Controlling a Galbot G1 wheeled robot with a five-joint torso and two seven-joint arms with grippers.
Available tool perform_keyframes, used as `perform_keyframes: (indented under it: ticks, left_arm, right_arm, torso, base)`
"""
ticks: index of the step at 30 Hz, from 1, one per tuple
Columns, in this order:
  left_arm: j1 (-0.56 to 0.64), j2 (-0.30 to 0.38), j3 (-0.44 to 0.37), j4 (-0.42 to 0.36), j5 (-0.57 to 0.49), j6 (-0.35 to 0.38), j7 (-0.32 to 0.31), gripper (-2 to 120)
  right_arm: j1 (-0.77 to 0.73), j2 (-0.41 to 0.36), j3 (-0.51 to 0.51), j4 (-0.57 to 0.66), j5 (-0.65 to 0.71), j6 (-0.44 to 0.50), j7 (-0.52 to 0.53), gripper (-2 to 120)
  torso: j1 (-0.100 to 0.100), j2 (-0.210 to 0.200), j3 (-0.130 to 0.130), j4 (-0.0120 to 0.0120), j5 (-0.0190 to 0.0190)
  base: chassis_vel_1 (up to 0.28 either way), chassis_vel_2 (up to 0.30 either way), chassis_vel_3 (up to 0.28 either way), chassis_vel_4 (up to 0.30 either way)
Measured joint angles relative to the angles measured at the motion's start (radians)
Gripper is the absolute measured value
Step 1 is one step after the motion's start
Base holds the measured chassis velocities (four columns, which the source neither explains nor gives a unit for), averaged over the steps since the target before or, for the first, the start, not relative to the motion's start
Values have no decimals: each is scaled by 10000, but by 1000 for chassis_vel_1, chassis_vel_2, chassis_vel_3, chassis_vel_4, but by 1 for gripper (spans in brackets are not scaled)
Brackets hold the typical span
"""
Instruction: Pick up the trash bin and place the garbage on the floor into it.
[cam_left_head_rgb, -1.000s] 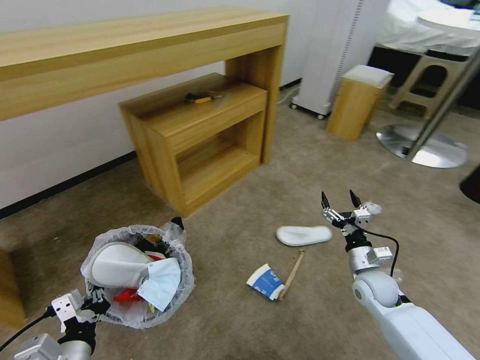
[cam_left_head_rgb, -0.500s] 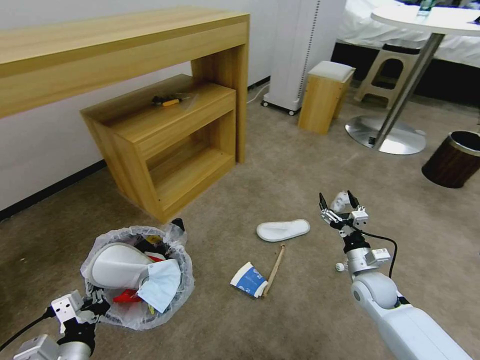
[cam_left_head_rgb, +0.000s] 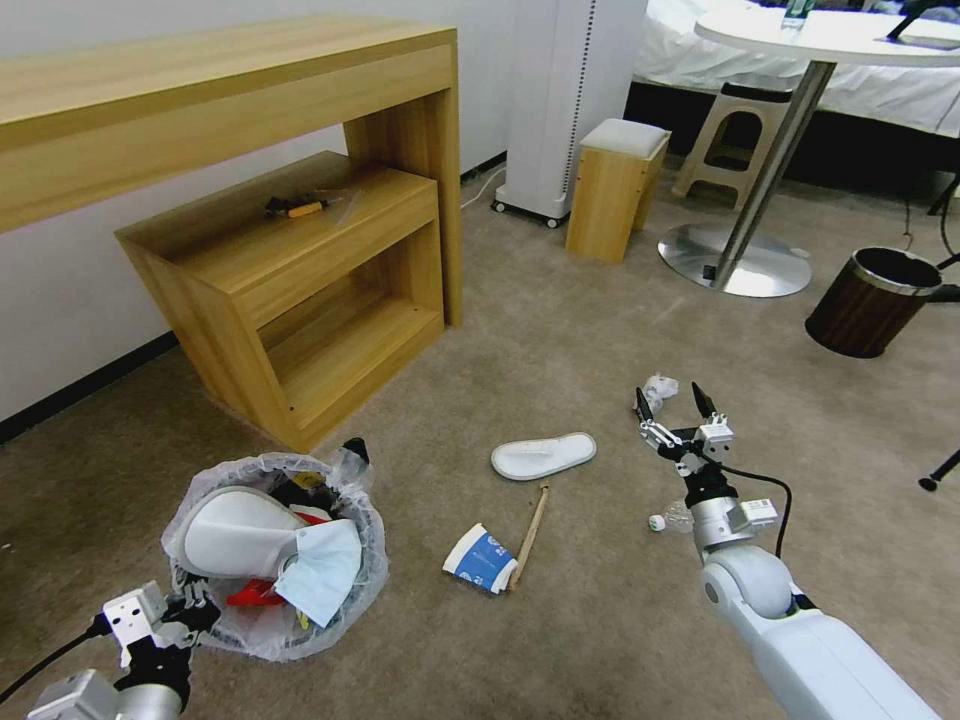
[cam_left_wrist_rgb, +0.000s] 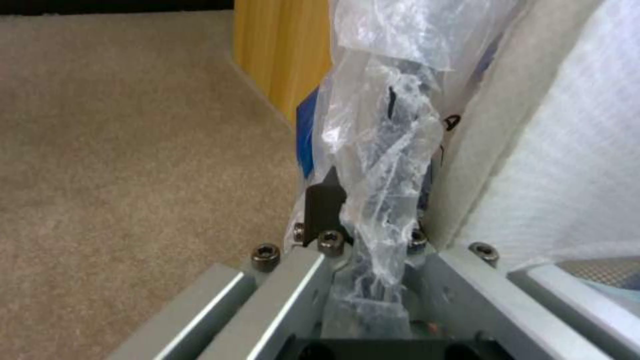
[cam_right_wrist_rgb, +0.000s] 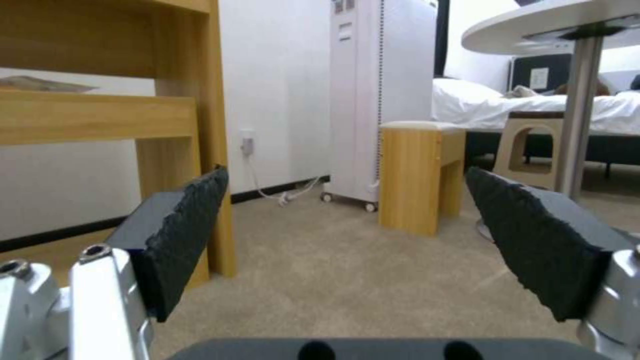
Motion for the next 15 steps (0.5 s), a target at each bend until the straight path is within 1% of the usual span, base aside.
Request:
perform_keyframes:
  ticks: [11,15]
  left_arm:
    - [-43,-31,6,80,25,0,-2,0]
    - [-60,-21,-30,91,38,-20,-11,0]
  right_arm:
    - [-10,14,-47,-101,-8,57,-41,89]
    - [-24,39,-22,-262,-168,302,-153,90]
  torso:
    - [0,0,0,1,0]
    - [0,0,0,-1,0]
  base:
    - [-9,-7,-10,-14]
    - [0,0,0,0]
